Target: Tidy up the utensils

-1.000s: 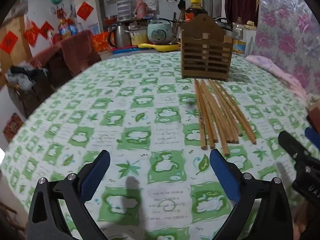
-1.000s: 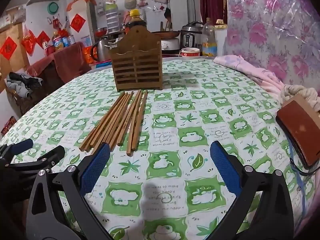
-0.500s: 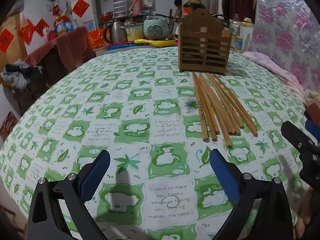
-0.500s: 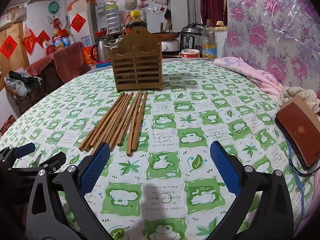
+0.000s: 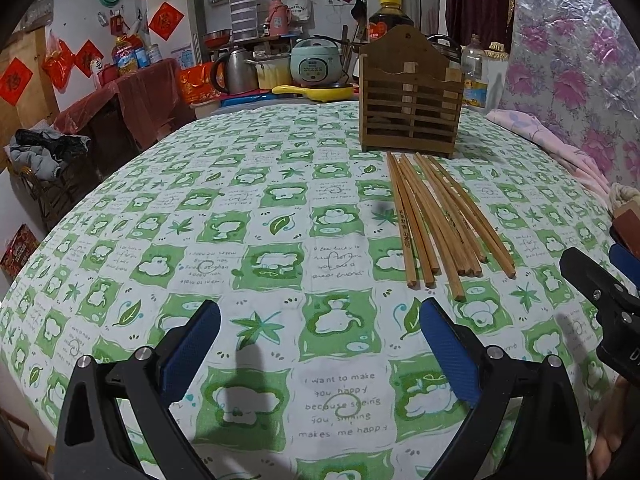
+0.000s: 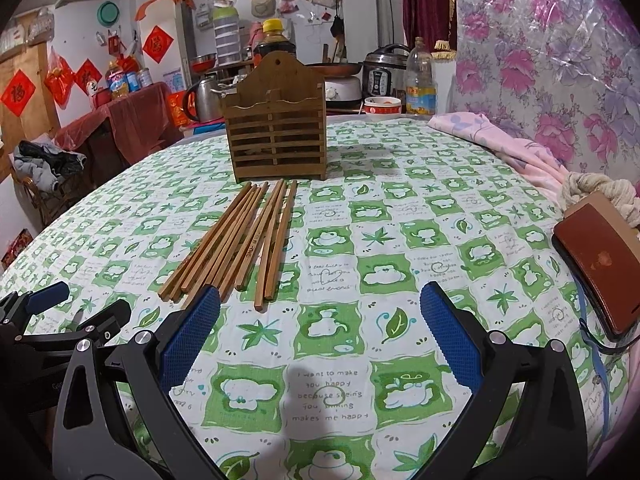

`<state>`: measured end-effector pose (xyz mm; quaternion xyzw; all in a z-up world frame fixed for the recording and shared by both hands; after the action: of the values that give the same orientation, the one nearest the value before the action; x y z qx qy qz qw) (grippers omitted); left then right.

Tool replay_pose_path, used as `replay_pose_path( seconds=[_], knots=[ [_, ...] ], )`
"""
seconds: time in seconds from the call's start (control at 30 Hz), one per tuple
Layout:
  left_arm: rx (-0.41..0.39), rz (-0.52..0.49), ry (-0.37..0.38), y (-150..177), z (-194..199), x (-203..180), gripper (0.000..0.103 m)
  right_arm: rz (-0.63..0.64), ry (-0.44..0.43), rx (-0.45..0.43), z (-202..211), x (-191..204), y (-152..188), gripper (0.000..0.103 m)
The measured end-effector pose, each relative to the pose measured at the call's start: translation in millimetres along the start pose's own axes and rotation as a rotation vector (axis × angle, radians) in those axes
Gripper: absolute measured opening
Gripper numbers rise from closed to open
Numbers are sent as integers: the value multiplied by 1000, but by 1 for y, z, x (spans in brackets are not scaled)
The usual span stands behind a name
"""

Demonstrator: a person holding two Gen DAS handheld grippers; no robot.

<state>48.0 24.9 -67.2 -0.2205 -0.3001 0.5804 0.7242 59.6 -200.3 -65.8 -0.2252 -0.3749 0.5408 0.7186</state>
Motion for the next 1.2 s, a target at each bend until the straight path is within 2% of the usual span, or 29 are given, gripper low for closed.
replay_pose_path(
  seconds=[0.67,1.2],
  knots=[
    [-45,-13,-20,-2,6,-2,97,13,-7,-12,0,6,2,97],
    [-50,-18,-26,-2,5,-2,97,17,-8,-13,1,6,2,97]
  ],
)
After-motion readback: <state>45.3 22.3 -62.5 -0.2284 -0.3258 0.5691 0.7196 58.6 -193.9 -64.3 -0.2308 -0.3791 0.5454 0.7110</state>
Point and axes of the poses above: each gripper's, at about its wrist camera, not at the fingertips, and z roughly against the way its jaws point, x to its left, y to its underside, the point moved 8 cm from there along -z, roughly the way its jaws point, and after that the axes turned 12 degrees about -z, right-handed, at the moved point
